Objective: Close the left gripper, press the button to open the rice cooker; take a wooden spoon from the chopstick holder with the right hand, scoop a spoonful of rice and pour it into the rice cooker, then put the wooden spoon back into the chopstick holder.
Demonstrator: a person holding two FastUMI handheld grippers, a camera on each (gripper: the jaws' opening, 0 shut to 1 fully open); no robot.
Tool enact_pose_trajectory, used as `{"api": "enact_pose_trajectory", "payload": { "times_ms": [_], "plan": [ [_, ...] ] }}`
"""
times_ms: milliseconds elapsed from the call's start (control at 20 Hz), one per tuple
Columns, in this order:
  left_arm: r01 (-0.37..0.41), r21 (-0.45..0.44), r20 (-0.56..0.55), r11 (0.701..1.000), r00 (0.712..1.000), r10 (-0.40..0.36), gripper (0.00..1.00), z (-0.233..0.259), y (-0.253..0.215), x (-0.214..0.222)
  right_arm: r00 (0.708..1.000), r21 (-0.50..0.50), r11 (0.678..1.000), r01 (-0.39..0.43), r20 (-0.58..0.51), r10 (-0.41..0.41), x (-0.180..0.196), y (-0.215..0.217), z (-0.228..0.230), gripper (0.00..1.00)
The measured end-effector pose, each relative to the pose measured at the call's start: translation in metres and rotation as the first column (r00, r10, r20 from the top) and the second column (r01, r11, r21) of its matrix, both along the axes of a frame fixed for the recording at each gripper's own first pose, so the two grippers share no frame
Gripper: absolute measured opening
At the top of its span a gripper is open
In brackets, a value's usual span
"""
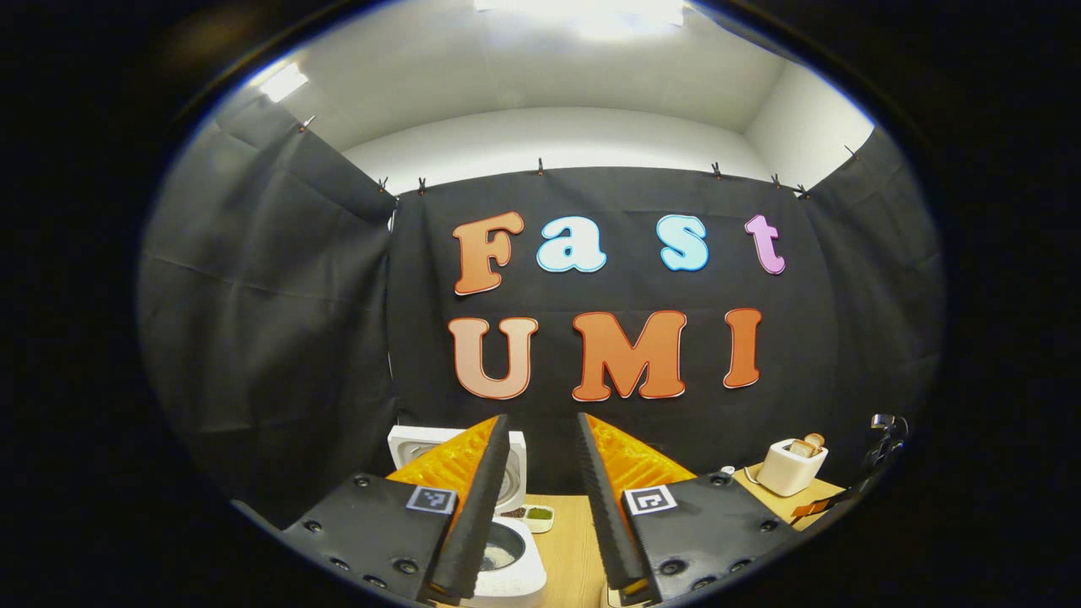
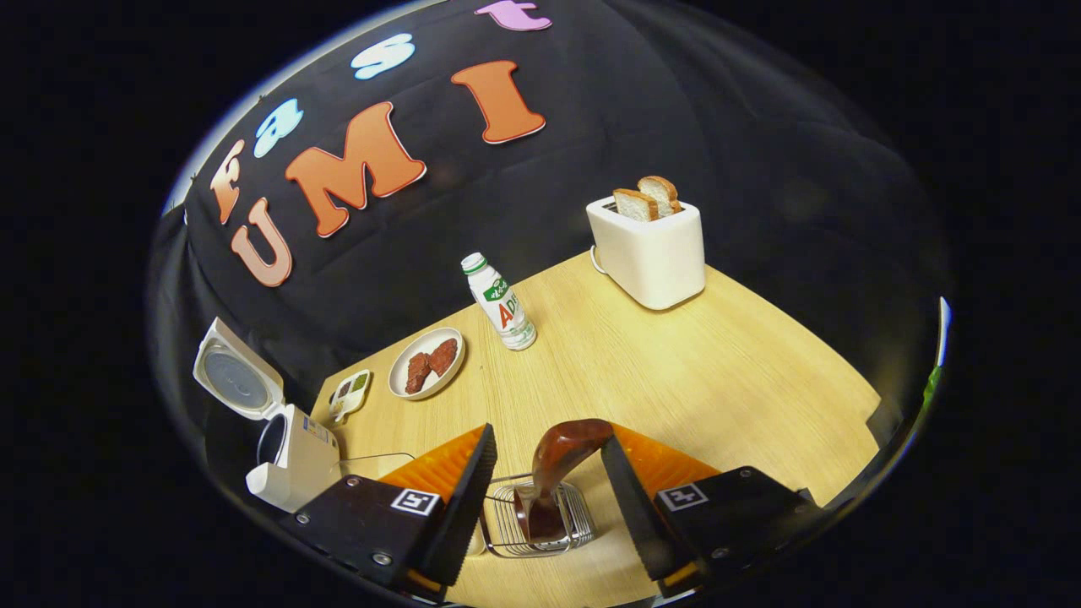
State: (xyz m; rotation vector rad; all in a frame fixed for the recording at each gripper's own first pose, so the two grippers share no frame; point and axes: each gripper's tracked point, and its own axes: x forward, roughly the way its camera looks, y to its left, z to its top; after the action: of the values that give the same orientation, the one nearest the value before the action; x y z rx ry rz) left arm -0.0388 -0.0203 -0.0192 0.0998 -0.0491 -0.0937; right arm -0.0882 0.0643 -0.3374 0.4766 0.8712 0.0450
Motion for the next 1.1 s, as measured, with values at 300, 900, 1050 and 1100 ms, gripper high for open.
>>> {"api": "enact_pose_trajectory", "payload": {
  "times_ms": [300,900,1050,1100],
  "plan": [
    [0.024,-0.002,-0.029,1.000,0.999,-0.025,0.80,-0.010,-0.013,-0.002,1.000,0.041,0.999,0.025,0.005,-0.026,-0.005,0.006,-0.003,0.35],
    [0.066,0.006,-0.091,0.998,0.994,-0.065,0.80,-0.036,0.000,0.016,0.974,0.059,0.989,0.134,0.177,-0.143,0.012,0.018,0.096,0.17],
    [0.072,-0.005,-0.104,0.997,0.992,-0.072,0.80,-0.040,0.014,0.021,0.957,0.079,0.990,0.115,0.259,-0.131,0.020,0.039,0.138,0.16],
    [0.074,-0.009,-0.105,0.997,0.992,-0.074,0.80,-0.042,0.019,0.023,0.952,0.092,0.991,0.096,0.283,-0.119,0.020,0.051,0.152,0.17]
  ]
}}
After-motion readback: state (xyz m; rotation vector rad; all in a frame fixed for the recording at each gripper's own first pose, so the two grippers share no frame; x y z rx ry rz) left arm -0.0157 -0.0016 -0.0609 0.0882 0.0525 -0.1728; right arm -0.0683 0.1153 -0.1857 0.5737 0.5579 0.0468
